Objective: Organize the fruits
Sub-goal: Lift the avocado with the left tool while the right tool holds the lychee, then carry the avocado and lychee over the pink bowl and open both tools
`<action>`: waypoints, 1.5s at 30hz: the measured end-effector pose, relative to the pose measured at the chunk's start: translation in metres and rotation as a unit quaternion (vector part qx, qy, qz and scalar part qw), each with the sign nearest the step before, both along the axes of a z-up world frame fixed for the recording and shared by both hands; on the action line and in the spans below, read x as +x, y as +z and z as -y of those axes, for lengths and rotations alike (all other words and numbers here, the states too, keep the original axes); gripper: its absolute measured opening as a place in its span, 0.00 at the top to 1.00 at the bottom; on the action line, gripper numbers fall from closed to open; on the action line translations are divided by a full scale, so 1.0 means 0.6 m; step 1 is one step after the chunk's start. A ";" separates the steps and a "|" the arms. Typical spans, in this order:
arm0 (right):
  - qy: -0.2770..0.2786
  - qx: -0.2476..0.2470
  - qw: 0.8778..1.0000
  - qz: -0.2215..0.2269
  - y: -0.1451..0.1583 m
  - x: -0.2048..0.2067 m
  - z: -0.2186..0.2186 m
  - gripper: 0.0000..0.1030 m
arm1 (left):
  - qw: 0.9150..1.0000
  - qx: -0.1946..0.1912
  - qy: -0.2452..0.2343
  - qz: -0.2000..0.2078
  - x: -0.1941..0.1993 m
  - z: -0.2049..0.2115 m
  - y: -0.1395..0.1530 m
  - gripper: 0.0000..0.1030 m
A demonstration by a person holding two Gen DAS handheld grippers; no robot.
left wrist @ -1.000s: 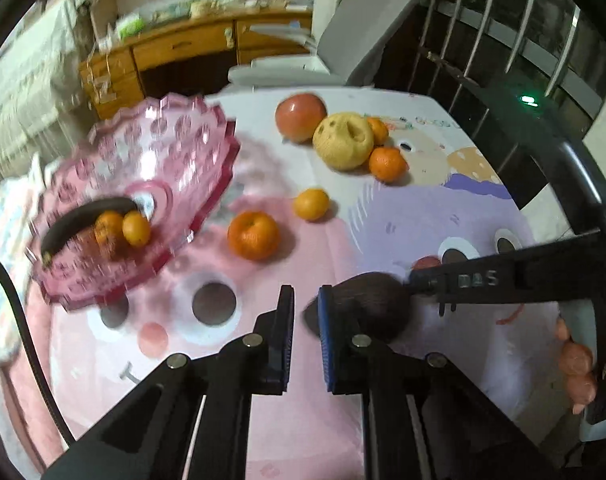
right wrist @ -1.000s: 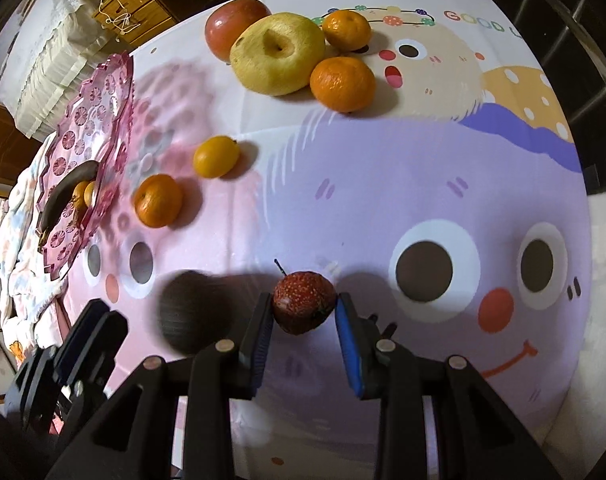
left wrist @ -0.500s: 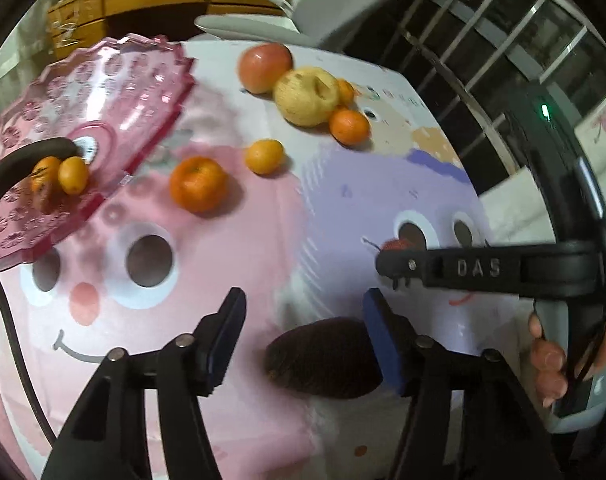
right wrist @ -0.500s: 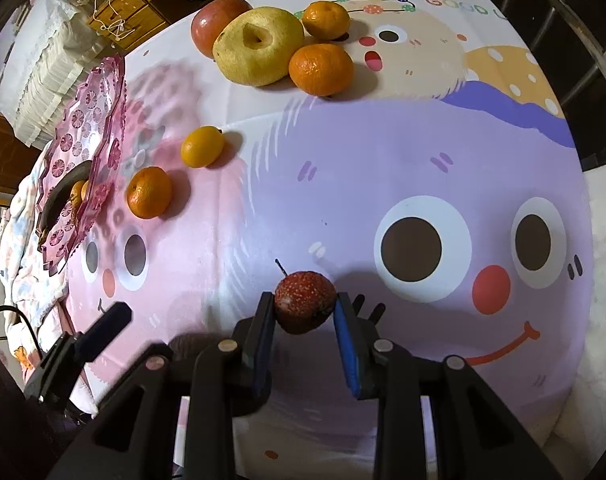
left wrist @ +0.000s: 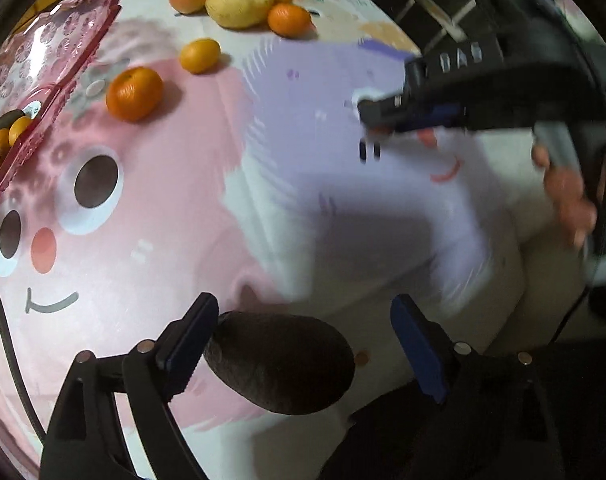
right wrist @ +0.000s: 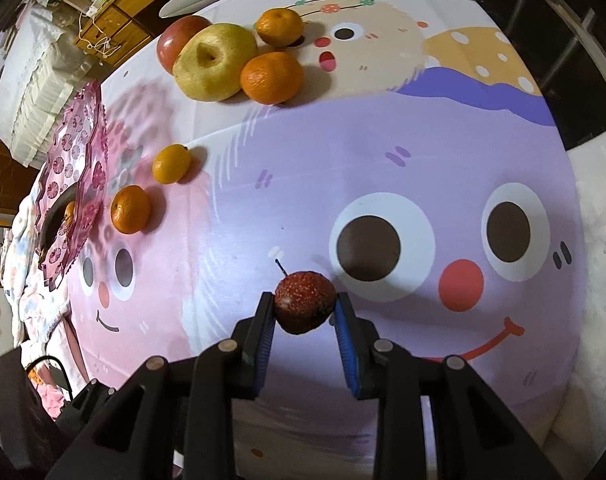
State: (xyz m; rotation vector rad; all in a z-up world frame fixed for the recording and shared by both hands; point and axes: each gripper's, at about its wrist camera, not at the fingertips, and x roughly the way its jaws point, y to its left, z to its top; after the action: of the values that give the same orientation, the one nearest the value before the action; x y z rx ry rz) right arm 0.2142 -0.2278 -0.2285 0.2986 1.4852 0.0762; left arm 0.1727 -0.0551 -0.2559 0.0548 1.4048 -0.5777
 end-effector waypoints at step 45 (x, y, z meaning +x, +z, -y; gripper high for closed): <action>0.010 0.006 1.000 0.018 0.028 -0.028 -0.050 0.71 | 0.999 0.037 0.018 0.022 -0.077 -0.087 -0.012 0.36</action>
State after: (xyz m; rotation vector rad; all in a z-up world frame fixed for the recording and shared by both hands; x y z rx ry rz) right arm 0.1974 -0.1979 -0.2116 0.2907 1.4530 0.1048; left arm 0.1267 -0.0030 -0.2631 0.1008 1.3818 -0.4921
